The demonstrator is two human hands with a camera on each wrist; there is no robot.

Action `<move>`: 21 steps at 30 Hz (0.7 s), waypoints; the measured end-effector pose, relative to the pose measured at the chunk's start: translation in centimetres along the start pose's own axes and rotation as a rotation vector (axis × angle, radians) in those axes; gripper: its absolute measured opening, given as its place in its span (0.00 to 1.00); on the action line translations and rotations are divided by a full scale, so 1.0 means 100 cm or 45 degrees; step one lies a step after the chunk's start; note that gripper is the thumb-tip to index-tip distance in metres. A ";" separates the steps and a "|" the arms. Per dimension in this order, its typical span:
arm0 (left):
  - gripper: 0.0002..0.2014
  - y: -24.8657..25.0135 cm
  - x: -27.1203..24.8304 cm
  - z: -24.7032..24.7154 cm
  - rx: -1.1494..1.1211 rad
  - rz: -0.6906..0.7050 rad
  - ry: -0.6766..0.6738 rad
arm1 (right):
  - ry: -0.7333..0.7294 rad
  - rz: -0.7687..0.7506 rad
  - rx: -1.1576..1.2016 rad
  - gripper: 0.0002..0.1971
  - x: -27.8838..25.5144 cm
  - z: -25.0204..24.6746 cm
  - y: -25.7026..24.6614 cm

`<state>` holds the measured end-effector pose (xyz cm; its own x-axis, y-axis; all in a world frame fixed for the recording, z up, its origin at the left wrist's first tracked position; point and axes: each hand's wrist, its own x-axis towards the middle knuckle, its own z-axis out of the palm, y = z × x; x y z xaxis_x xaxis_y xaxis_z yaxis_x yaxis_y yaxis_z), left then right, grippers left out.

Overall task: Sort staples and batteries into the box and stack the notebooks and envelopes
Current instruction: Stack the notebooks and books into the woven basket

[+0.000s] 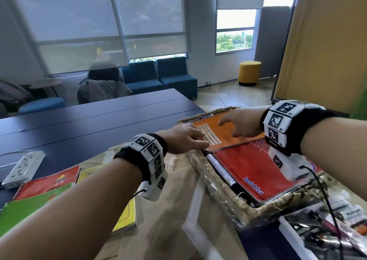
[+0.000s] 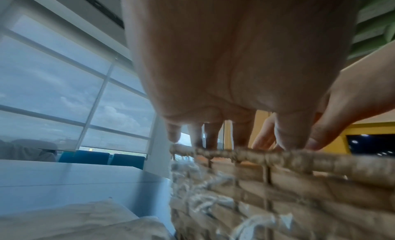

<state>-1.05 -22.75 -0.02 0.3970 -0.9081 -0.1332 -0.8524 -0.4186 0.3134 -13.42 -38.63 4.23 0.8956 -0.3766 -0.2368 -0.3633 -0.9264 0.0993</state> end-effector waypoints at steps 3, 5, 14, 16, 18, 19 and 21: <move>0.21 -0.014 -0.025 -0.012 -0.088 0.049 0.162 | 0.118 -0.090 0.098 0.27 -0.003 -0.013 -0.027; 0.19 -0.024 -0.043 -0.020 -0.098 0.027 0.281 | 0.191 -0.164 0.118 0.25 -0.004 -0.019 -0.049; 0.14 -0.103 -0.143 -0.048 -0.144 -0.336 0.592 | 0.288 -0.402 0.295 0.19 -0.003 -0.031 -0.159; 0.15 -0.128 -0.172 -0.049 -0.147 -0.477 0.538 | 0.237 -0.457 0.311 0.19 -0.001 -0.025 -0.189; 0.18 -0.145 -0.188 -0.047 -0.080 -0.623 0.407 | 0.169 -0.484 0.335 0.20 0.000 -0.017 -0.207; 0.20 -0.154 -0.199 -0.046 -0.042 -0.706 0.321 | 0.142 -0.505 0.331 0.21 0.002 -0.013 -0.219; 0.23 -0.169 -0.215 -0.040 0.030 -0.828 0.175 | 0.100 -0.537 0.292 0.23 0.005 -0.005 -0.237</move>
<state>6.15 3.93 1.33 0.8715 -0.4614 -0.1661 -0.4312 -0.8823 0.1887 -4.26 -16.85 2.22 0.9904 0.0253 -0.1361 -0.0035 -0.9782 -0.2077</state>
